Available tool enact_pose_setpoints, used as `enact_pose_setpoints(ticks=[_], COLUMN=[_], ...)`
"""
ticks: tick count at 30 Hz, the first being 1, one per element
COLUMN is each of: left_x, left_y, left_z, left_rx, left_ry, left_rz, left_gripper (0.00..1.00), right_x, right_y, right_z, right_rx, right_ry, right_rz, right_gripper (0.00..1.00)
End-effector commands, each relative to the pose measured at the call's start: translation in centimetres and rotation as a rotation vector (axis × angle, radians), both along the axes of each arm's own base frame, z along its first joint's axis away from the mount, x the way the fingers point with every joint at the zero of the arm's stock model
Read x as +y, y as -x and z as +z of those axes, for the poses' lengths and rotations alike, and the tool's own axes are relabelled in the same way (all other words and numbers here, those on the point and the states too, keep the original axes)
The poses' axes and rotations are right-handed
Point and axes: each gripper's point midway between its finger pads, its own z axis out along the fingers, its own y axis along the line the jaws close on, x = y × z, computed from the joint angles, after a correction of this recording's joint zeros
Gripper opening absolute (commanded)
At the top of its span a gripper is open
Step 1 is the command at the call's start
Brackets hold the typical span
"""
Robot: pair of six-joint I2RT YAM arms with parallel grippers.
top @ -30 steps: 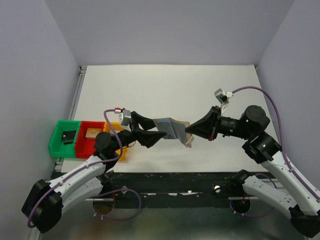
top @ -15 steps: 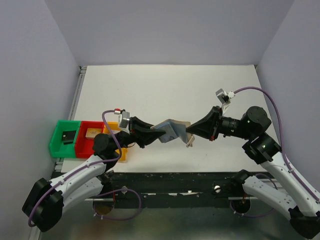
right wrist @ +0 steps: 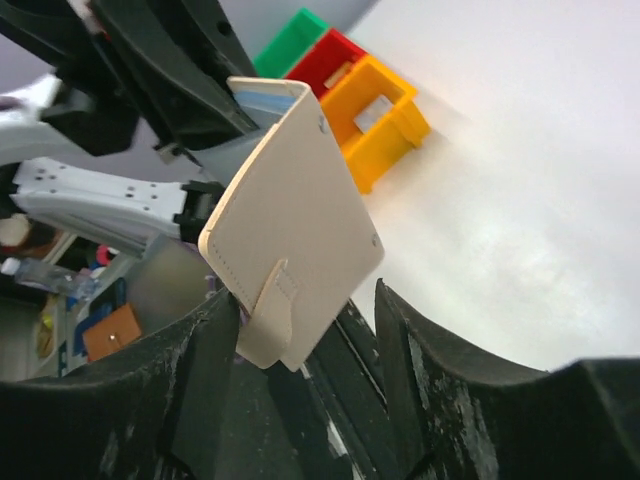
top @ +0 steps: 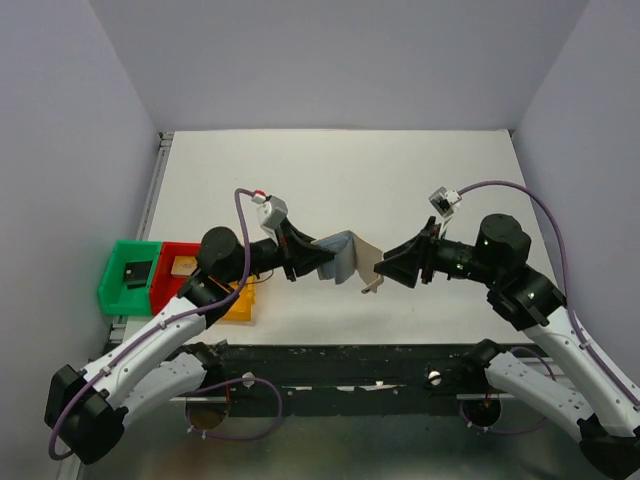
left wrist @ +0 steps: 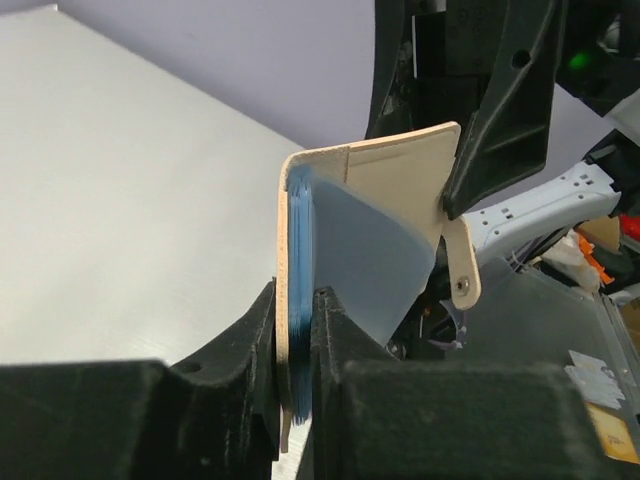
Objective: Take the credit cards out of the card holder
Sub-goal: Remove the credit card from the card holder.
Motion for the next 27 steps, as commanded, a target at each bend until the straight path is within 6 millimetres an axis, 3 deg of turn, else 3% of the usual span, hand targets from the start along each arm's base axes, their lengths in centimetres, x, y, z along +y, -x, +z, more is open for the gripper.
enact_pose_setpoints(ticks=[1, 8, 11, 17, 23, 27], left_x=[0.2, 0.8, 0.9, -0.6, -1.9, -2.3], left_y=[-1.3, -3.8, -4.4, -5.2, -6.4, -7.5], left_z=[-4.7, -13.5, -15.9, -17.3, -18.2, -19.1], left_rx=[0.228, 0.633, 0.743, 0.799, 0.821, 0.847], left_ry=[-0.214, -0.509, -0.594, -0.539, -0.45, -0.407], left_rz=[0.052, 0.215, 0.25, 0.238, 0.251, 0.285], left_gripper=[0.0, 0.0, 0.0, 0.0, 0.0, 0.0], right_x=[-2.7, -4.4, -4.3, -2.7, -0.3, 1.0], right_y=[-1.5, -2.2, -2.2, -2.3, -2.8, -3.7], right_z=[-3.0, -5.3, -6.3, -7.8, -10.4, -12.6], right_rx=[0.025, 0.019, 0.033, 0.065, 0.168, 0.235], right_ry=[0.155, 0.248, 0.278, 0.244, 0.184, 0.157], right_rz=[-0.168, -0.245, -0.226, -0.169, -0.1, -0.094], right_gripper=[0.65, 0.66, 0.65, 0.57, 0.34, 0.33])
